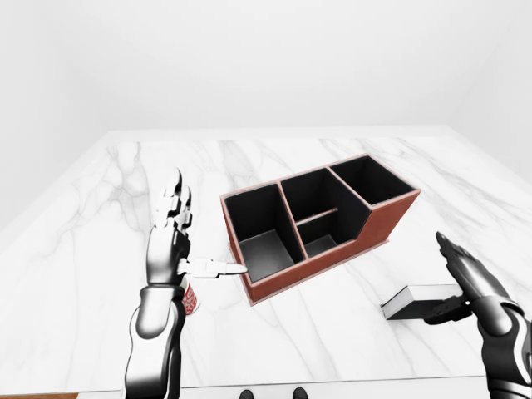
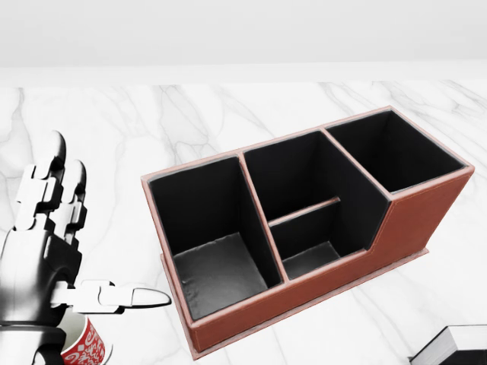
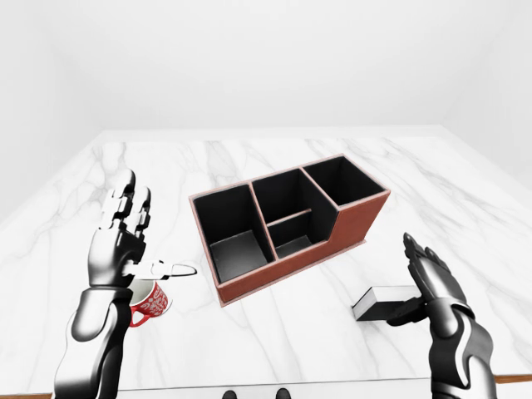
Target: Pick up the book and place it in the back compartment of the caddy.
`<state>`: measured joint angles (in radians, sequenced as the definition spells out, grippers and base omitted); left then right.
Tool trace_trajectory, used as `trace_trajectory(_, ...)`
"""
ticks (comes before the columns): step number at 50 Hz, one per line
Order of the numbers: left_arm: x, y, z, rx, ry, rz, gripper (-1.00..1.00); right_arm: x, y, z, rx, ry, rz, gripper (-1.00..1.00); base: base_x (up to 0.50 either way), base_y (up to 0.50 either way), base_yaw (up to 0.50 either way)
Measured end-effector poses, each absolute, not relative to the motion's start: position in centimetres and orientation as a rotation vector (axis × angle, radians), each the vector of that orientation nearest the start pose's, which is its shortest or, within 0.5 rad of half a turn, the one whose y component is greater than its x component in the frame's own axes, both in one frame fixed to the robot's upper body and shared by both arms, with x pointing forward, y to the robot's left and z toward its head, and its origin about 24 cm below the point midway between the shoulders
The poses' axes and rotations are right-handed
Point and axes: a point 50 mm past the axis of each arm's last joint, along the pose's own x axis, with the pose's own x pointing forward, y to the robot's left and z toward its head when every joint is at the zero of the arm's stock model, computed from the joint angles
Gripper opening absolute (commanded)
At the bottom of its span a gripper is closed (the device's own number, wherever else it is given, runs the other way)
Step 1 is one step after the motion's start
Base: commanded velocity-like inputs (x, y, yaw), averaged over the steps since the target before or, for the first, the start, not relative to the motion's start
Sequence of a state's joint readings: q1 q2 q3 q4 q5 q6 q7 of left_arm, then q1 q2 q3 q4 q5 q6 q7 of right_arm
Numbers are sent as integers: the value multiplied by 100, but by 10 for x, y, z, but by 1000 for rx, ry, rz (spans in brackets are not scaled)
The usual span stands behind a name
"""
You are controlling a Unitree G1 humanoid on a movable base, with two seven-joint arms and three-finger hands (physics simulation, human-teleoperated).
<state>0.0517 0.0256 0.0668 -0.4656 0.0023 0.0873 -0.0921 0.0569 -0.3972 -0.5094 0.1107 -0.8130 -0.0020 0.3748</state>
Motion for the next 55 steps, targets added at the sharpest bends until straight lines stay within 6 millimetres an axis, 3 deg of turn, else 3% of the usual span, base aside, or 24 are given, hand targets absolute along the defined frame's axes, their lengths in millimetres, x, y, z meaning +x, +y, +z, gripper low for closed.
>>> trace_trajectory(36,231,165,125,60,-308,-18,100,212,-343,40,-1074,512,-145,100,0,0,0)
trace_trajectory(38,231,165,125,60,-308,-18,100,212,-343,39,-1074,512,-144,-55,0,0,0)
trace_trajectory(39,231,165,125,60,-308,-18,100,212,-343,39,-1073,512,-141,-100,0,0,0)
trace_trajectory(55,231,165,126,60,-313,-16,100,211,-342,36,-1099,519,-119,-100,0,0,0)
